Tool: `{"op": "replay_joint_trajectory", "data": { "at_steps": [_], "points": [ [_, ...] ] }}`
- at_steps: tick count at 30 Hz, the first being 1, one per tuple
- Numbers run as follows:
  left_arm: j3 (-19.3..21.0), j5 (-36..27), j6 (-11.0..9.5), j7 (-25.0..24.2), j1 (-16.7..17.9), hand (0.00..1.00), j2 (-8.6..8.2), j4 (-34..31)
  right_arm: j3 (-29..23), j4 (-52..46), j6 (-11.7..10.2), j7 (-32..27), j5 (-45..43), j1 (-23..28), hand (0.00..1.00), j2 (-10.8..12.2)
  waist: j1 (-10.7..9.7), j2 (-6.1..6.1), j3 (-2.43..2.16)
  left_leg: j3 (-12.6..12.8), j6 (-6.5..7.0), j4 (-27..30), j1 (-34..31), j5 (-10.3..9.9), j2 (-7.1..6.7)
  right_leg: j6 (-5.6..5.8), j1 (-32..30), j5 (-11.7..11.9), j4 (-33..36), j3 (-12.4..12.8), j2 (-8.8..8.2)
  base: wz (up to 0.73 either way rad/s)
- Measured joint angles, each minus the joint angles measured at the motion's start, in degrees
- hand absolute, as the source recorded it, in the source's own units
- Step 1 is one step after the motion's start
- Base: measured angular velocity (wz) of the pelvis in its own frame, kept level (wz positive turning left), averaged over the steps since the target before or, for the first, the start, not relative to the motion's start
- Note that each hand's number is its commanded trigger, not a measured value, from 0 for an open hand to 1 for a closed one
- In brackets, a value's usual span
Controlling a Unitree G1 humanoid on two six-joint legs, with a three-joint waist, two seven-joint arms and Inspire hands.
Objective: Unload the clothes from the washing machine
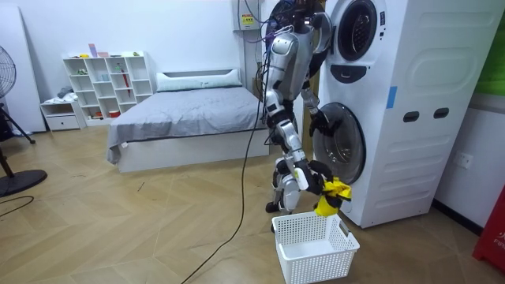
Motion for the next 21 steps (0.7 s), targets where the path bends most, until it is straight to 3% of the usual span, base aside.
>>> {"op": "replay_joint_trajectory", "data": {
  "at_steps": [8,9,10,14,21],
  "points": [
    [-1.8,-3.4,-0.7,0.0,-2.4,0.00,-1.11,3.8,1.9,4.6,-1.0,1.4,0.0,-0.4,1.00,0.9,0.2,-0.23,0.19,-1.6,-0.08,0.1,-0.3,0.1,-0.32,-0.12,0.0,-1.3,0.5,-1.5,-0.61,0.11],
    [-1.8,-3.4,-0.7,0.0,-2.6,0.00,-1.19,4.1,2.1,4.9,-1.0,1.5,0.0,-0.4,0.55,1.1,0.2,-0.34,0.27,-2.2,-0.14,0.1,-0.4,0.1,-0.40,-0.04,-0.1,-1.5,0.6,-1.6,-0.64,0.07],
    [-1.9,-3.5,-0.8,0.0,-2.8,0.00,-1.32,4.5,2.1,5.2,-1.0,1.8,0.3,-0.4,0.00,1.2,0.2,-0.46,0.36,-2.6,-0.25,0.0,-0.4,0.2,-0.46,-0.11,-0.1,-1.6,0.7,-1.7,-0.69,0.05],
    [-1.9,-3.5,-0.8,0.1,-3.7,0.00,-1.55,5.7,2.1,5.7,-1.0,2.3,0.5,-0.6,0.00,1.2,0.2,-0.90,0.69,-2.9,-0.27,0.0,-0.5,0.2,-0.53,-0.47,-0.3,-2.0,1.2,-2.0,-0.77,0.05],
    [-2.0,-3.5,-0.9,0.1,-4.3,0.00,-1.55,5.6,2.2,6.1,-1.3,3.6,0.5,-0.9,0.00,1.2,0.1,-0.84,0.70,-3.8,-0.55,0.1,-1.5,0.4,-0.53,-1.00,-1.1,-2.0,1.2,-2.2,-0.77,0.02]
  ]
}}
